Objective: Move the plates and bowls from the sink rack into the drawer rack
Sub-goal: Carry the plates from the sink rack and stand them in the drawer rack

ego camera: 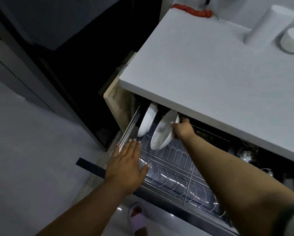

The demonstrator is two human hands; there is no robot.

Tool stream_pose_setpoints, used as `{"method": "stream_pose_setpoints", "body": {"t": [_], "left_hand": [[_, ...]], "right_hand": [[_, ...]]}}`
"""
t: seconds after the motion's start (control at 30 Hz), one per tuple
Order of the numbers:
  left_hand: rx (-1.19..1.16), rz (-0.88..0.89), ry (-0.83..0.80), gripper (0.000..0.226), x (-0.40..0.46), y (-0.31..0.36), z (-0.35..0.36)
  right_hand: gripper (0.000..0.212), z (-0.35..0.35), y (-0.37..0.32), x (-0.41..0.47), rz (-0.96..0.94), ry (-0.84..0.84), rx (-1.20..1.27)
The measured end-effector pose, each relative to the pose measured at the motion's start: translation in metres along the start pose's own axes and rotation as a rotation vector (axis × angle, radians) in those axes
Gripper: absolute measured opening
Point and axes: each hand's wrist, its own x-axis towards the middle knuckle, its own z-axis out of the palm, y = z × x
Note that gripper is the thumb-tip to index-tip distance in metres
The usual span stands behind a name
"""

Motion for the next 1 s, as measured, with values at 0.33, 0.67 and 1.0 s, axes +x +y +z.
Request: {"method": "stream_pose_setpoints", "body": {"t": [0.33, 0.67, 1.0], "left_hand": [[-0.064, -0.021, -0.02, 0.094, 0.002, -0.001, -0.002], [-0.084, -0.027, -0.009, 0.088, 0.002, -0.002, 0.003], [-0.113, -0.021, -0.025, 0.082, 0.002, -0.002, -0.001]], "right_hand": [[0.06, 0.021, -0.017, 0.004, -0.07, 0.024, -0.243], [0.048, 0.041, -0.03, 0.013, -0.079, 0.039, -0.334], [0.046, 0.053, -0.042, 0.022, -0.106, -0.021, -0.533]]}}
